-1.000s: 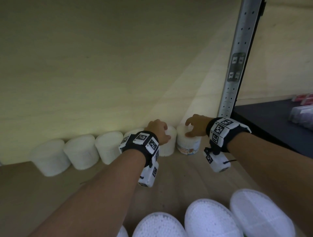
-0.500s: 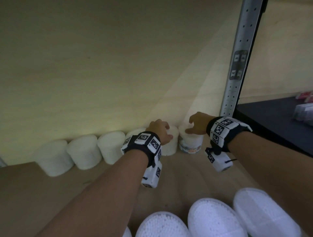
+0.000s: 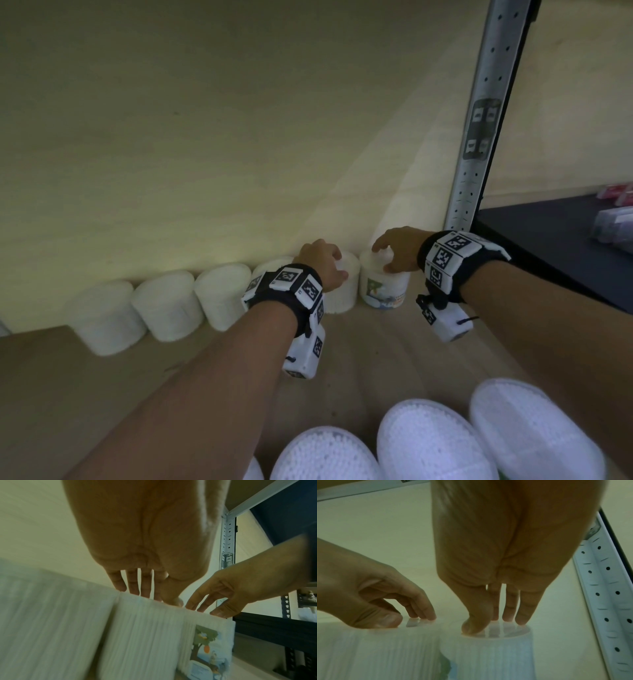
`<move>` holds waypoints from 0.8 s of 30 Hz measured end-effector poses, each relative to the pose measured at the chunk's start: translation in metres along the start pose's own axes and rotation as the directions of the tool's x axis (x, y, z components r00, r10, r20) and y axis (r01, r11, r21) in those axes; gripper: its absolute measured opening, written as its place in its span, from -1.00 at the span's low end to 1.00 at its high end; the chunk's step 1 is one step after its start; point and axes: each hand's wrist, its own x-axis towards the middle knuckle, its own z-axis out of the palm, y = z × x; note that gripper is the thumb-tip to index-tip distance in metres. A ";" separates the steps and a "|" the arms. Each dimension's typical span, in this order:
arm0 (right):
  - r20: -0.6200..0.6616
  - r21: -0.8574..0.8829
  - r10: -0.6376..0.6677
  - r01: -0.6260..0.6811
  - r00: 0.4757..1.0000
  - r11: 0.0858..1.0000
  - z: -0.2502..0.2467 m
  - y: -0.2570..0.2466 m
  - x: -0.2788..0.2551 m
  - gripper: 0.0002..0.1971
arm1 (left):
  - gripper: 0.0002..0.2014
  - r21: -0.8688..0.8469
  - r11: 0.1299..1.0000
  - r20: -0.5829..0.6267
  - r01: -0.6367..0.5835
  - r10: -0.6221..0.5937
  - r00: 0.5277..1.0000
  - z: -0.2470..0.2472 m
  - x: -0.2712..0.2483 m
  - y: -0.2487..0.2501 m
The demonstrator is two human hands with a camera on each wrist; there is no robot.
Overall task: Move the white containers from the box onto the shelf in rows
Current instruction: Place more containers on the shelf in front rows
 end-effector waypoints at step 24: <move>-0.030 -0.022 -0.013 0.012 0.999 1.000 0.004 0.002 0.007 -0.44 | -0.50 0.082 0.996 -0.092 0.034 -0.027 0.995 -0.004 -0.001 0.009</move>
